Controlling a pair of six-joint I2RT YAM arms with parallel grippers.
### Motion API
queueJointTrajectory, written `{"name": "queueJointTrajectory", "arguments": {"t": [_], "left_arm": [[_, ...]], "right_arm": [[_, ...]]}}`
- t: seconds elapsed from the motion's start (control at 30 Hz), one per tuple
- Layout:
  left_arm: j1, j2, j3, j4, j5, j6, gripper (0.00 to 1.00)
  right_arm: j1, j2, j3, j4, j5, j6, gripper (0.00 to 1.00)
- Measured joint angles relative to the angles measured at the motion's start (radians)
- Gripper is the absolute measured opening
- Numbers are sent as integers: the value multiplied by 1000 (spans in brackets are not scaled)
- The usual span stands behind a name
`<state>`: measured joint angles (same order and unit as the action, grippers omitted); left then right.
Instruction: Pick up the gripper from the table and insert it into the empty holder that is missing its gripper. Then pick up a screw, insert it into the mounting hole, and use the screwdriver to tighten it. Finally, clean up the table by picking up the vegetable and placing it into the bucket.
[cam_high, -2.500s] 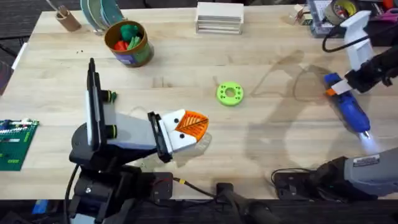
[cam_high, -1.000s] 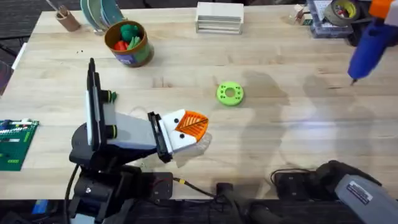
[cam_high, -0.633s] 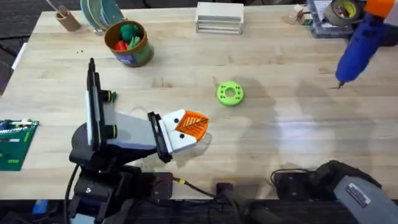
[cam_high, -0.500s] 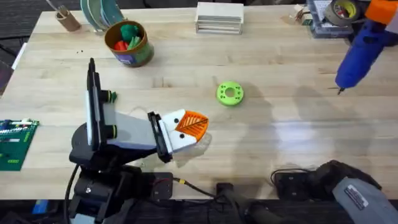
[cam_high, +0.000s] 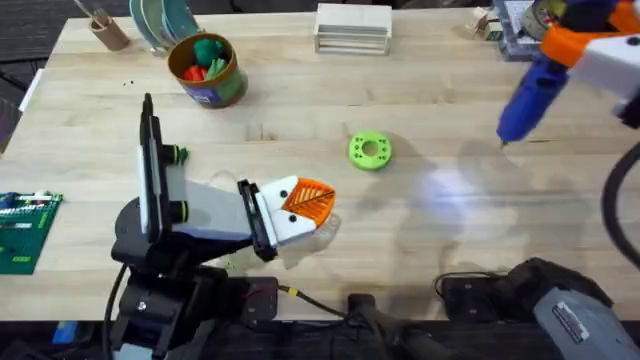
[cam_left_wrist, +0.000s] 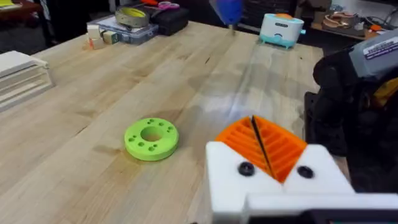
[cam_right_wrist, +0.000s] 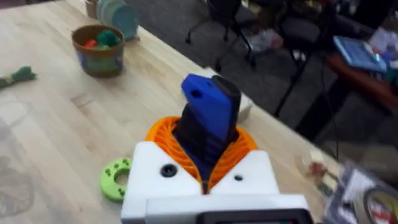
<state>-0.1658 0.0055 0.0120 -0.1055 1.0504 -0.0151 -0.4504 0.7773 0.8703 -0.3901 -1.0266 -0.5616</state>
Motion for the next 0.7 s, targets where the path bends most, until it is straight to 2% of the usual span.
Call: {"name": "queueJointTrajectory", "arguments": {"t": [0.27,0.5,0.7], "left_arm": [[0,0,0,0,0,0,3],[0,0,0,0,0,0,3],[0,0,0,0,0,0,3]], "right_arm": [[225,52,-99,416,27,213,30],[483,209,-113,770,115,387,30],[598,323,-113,1073,133,560,30]]}}
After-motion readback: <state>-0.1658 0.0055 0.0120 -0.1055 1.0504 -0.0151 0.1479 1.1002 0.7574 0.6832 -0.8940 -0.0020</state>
